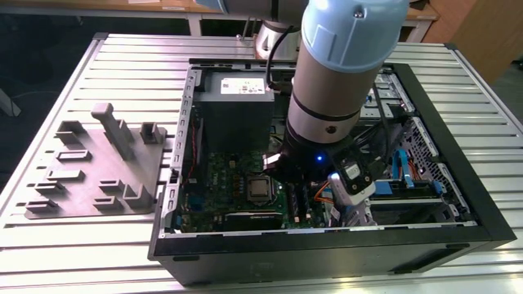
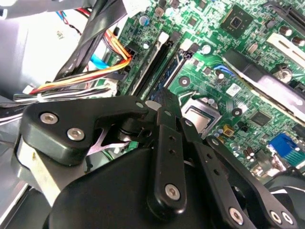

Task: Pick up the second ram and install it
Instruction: 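Press down the second ram until it locks into place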

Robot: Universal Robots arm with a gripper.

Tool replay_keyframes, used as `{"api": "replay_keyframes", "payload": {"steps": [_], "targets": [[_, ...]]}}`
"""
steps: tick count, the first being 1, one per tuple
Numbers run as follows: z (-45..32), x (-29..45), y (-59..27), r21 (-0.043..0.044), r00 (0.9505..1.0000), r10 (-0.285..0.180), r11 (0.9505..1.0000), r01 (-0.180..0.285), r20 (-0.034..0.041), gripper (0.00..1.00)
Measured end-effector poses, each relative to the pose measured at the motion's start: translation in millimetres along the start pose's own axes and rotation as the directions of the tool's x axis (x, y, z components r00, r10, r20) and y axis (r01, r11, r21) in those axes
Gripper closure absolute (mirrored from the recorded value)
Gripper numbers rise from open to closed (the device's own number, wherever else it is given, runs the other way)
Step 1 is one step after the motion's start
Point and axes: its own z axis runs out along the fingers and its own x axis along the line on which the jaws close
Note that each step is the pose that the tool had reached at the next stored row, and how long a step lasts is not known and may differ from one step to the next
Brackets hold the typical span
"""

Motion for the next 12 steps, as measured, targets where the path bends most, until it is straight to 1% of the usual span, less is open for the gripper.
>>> {"api": "replay_keyframes", "payload": {"steps": [9,12], "targets": [[6.4,0.0,-3.9,-0.0001,1.0,0.0,1.0,0.0,0.0,0.9],[8.1,0.0,-6.4,0.0001,1.0,0.0,1.0,0.0,-0.0001,0.9]]}}
